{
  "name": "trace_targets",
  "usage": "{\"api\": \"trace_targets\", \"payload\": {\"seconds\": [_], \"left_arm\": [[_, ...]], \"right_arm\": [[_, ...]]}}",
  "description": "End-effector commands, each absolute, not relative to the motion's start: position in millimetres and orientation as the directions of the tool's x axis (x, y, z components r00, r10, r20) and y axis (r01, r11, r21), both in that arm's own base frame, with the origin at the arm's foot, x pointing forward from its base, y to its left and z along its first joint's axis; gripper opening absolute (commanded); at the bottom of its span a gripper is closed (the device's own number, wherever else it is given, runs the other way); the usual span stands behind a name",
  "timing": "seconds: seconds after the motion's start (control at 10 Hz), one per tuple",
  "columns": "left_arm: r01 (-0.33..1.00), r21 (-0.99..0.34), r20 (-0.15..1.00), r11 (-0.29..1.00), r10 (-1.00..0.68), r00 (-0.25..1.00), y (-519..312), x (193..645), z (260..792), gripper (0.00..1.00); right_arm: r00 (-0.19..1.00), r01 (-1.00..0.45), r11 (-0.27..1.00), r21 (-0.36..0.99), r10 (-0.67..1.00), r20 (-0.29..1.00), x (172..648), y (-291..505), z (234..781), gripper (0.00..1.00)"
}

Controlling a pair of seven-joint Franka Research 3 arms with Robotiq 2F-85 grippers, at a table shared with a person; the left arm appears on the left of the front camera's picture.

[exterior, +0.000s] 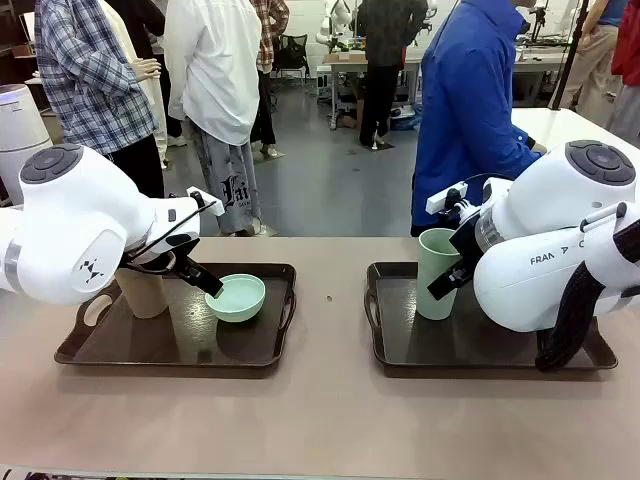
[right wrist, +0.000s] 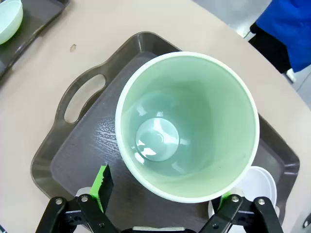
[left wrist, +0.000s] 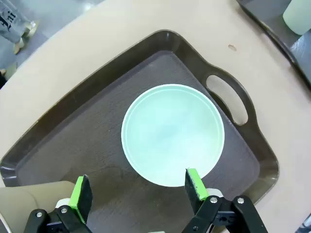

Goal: Set up a tray with a mat and arrange the tableware.
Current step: Pick up the Picnic Bowl and Reusable plastic cup from the Handle tray in front of the human's position and hold them in the air.

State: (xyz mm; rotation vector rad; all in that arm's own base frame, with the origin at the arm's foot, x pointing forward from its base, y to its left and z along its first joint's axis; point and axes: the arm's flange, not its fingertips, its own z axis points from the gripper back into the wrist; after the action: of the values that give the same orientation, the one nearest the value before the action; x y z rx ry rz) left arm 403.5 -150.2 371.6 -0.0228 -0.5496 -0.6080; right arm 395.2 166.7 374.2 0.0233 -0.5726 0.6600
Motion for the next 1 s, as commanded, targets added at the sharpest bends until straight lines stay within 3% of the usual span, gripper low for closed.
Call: {"api": "trace_targets", "payload": {"seconds": [0.0, 0.9], "left_arm": [[0.548, 0.138, 0.497, 0.825, -0.536, 0.682, -150.3, 403.4, 371.6, 1.0], [0.548, 0.138, 0.497, 0.825, -0.536, 0.682, -150.3, 403.4, 371.6, 1.0]], "right_arm": [[0.642, -0.585, 0.795, -0.157, 0.573, 0.51, 395.2, 166.7, 374.2, 1.0], [0.642, -0.585, 0.795, -0.157, 0.573, 0.51, 395.2, 166.7, 374.2, 1.0]]}}
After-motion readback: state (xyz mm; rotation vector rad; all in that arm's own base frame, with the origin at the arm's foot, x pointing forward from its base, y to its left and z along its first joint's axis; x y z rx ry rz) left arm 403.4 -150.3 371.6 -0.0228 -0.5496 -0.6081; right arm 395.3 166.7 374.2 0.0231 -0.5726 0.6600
